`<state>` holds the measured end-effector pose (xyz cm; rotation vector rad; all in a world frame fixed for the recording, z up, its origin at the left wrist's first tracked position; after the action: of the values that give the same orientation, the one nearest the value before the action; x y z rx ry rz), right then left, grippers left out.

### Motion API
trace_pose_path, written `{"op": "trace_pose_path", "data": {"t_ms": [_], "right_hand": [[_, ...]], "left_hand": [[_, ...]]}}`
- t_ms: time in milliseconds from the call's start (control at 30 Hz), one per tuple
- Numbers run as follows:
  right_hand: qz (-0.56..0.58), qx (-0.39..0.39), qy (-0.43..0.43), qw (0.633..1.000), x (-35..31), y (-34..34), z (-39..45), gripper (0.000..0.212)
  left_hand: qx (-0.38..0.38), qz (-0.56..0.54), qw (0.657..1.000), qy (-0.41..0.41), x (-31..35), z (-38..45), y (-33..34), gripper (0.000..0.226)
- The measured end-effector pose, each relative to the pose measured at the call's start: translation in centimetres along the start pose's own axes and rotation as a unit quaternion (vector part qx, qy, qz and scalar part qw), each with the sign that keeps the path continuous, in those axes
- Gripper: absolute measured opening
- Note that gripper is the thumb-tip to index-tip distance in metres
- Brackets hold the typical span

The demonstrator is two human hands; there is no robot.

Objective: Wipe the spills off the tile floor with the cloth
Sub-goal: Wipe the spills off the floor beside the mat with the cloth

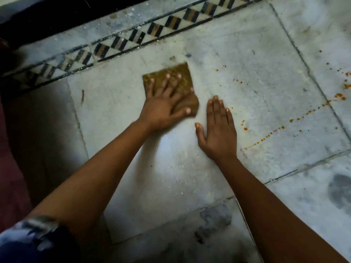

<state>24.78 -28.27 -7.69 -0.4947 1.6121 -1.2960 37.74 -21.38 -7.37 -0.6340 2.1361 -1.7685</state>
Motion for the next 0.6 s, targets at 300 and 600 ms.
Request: {"op": "trace_pose_path", "data": {"t_ms": [300, 600], "right_hand": [[0.007, 0.0, 0.005, 1.0, 0.1, 0.1, 0.0, 0.068], [0.011, 0.005, 0.005, 1.0, 0.2, 0.0, -0.1, 0.068]], "left_hand": [[0.048, -0.043, 0.987, -0.144, -5.4, -2.3, -0.2, 0.075], [0.038, 0.049, 0.994, 0.092, 1.3, -5.5, 0.6, 0.059]]}}
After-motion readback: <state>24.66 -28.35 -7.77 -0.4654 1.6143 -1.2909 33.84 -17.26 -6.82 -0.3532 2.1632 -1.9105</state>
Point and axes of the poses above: each hand's wrist, its own z-axis towards the middle knuckle, its own y-axis out of the palm, x = y × z, the point moved 10 cm from there along z, towards the middle knuckle, and after that the axes turned 8 degrees about z, right-handed, at the moved point
